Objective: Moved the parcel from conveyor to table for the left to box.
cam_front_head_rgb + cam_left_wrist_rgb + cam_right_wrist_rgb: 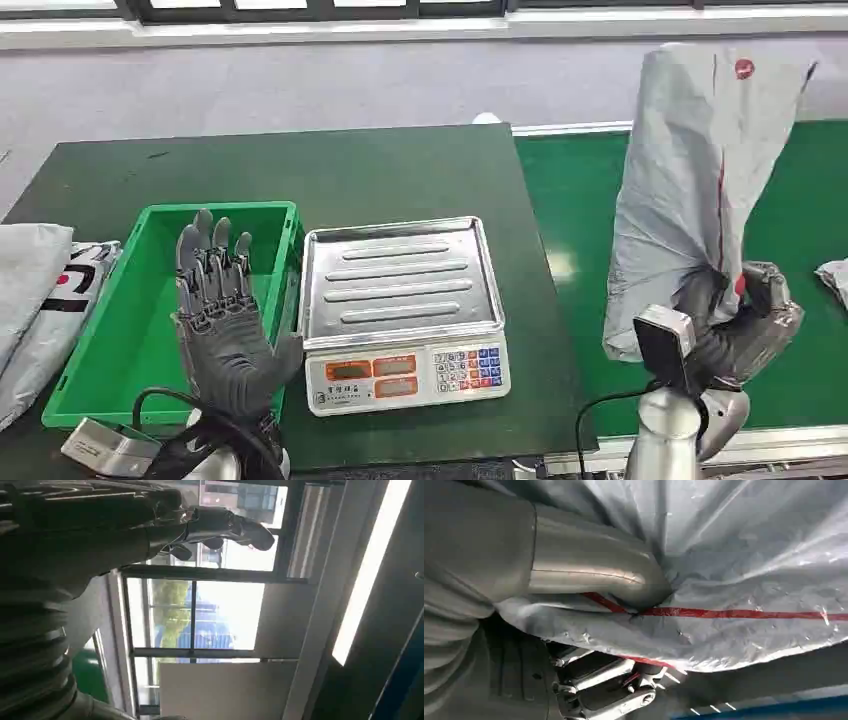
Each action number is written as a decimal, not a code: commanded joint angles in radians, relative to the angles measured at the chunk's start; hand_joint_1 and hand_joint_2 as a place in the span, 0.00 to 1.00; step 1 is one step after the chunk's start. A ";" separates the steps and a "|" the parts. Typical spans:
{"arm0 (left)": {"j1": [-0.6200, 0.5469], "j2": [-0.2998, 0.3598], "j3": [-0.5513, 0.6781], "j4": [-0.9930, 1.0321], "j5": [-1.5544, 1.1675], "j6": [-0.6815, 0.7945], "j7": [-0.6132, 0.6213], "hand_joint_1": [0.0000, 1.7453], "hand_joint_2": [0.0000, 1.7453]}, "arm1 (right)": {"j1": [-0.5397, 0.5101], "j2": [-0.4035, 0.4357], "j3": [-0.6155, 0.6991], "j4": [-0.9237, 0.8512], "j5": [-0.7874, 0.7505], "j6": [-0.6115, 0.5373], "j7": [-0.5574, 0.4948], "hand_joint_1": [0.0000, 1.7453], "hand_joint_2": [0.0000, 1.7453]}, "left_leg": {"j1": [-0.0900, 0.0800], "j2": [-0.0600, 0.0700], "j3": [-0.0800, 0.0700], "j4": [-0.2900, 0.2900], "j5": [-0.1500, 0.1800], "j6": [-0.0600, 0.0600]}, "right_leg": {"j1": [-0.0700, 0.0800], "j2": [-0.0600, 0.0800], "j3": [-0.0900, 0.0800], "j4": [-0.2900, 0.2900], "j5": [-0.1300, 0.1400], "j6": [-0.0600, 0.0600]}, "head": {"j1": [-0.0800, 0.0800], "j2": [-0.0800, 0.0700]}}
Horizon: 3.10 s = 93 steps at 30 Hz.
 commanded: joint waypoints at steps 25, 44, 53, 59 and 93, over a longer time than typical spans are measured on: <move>-0.154 -0.073 0.058 0.169 0.004 -0.150 0.003 0.00 1.00 | -0.442 0.021 0.485 0.923 0.550 0.004 0.556 1.00 1.00 | 0.001 0.000 -0.001 -0.001 0.005 -0.002 | 0.000 0.001 -0.002 0.000 0.002 0.001 | 0.000 0.000; -0.212 -0.052 0.053 0.252 0.012 -0.131 0.003 0.00 1.00 | -0.432 0.021 0.895 1.067 0.192 0.073 0.435 1.00 1.00 | 0.001 -0.001 0.000 -0.002 0.004 -0.002 | 0.000 0.001 -0.001 -0.001 0.002 0.000 | 0.000 0.000; -0.161 -0.041 0.079 0.214 0.005 -0.130 0.003 0.00 1.00 | -0.327 0.013 0.888 0.926 0.152 0.065 0.338 0.00 1.00 | 0.000 0.000 -0.001 -0.002 0.004 -0.002 | 0.000 0.001 -0.002 -0.001 0.001 0.000 | 0.000 0.000; -0.139 -0.044 0.113 0.190 0.022 -0.143 0.003 0.00 1.00 | -0.231 -0.016 0.799 0.737 0.113 0.004 0.265 0.00 1.00 | 0.000 -0.002 -0.001 -0.003 0.004 -0.002 | 0.000 0.000 -0.001 -0.002 0.001 0.001 | 0.000 0.000; -0.413 -0.024 0.112 1.043 -0.515 0.667 0.033 0.00 1.00 | 0.171 0.021 0.443 -0.690 -0.092 0.004 -0.004 0.00 1.00 | -0.002 -0.005 -0.002 -0.002 0.004 0.000 | -0.002 -0.005 -0.003 -0.002 0.001 0.001 | 0.000 0.000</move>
